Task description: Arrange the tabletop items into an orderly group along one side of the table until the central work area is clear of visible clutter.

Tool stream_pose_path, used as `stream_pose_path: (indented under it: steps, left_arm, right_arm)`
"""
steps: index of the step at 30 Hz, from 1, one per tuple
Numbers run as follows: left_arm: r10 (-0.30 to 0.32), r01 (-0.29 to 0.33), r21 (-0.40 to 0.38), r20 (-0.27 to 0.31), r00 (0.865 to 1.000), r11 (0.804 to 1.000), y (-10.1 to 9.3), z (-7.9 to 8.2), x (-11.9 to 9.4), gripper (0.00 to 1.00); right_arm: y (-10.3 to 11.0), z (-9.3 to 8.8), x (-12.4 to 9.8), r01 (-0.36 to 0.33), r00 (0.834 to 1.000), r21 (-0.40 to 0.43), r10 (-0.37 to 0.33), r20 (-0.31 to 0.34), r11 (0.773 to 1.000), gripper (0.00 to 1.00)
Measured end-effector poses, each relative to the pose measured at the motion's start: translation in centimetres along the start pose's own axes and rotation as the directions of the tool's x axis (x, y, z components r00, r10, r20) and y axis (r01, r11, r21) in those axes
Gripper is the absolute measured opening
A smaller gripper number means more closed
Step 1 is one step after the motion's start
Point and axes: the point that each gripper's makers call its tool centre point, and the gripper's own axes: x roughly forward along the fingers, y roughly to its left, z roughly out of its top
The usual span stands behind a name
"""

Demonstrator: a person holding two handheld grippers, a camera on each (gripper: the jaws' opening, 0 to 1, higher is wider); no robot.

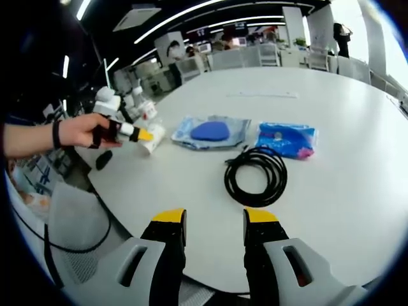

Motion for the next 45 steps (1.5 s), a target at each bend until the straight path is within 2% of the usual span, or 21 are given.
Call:
stream_pose_path:
  steps: [6, 9, 15, 21, 24, 35, 39, 45]
  left_arm:
    - [0.009, -0.009, 0.004, -0.021, 1.0, 1.0, 0.3, -0.5, 0.5, 0.48]
    - [0.008, -0.008, 0.007, -0.027, 1.0, 1.0, 0.3, -0.8, 0.7, 0.43]
    - [0.005, -0.004, 0.021, -0.023, 1.0, 1.0, 0.4, -1.0, 0.6, 0.39]
    - [-0.015, 0.015, 0.01, -0.026, 1.0, 1.0, 0.3, -1.5, 0.4, 0.38]
    - [-0.045, 0.045, 0.005, -0.023, 0.999, 0.999, -0.4, -1.9, 0.0, 0.38]
    - [-0.084, 0.085, 0.084, -0.013, 0.996, 0.993, -2.2, -3.2, -1.4, 0.38]
    - [-0.108, 0.113, 0.16, -0.039, 0.993, 0.981, -3.7, -4.5, -1.9, 0.38]
    - [-0.128, 0.134, 0.2, -0.042, 0.991, 0.971, -4.6, -4.8, -2.0, 0.38]
  right_arm:
    - [0.1, 0.0, 0.0, -0.001, 1.0, 0.001, 0.001, 0.002, 1.0, 0.34]
    - [0.1, 0.1, 0.0, -0.002, 1.0, -0.003, 0.002, 0.001, 1.0, 0.34]
    - [0.0, -0.1, -0.1, -0.002, 1.0, -0.002, 0.002, 0.001, 1.0, 0.34]
    - [0.1, -0.2, -0.1, -0.003, 1.0, 0.002, 0.003, 0.004, 1.0, 0.34]
    - [0.2, -0.3, 0.0, -0.005, 1.0, -0.003, 0.005, 0.003, 1.0, 0.34]
    - [0.8, -0.2, 0.3, -0.025, 1.0, -0.002, 0.025, 0.007, 1.0, 0.34]
    - [1.3, -0.2, 0.6, -0.041, 0.999, -0.01, 0.041, 0.002, 0.999, 0.33]
    - [1.8, 0.2, 0.8, -0.059, 0.998, -0.017, 0.059, 0.004, 0.998, 0.33]
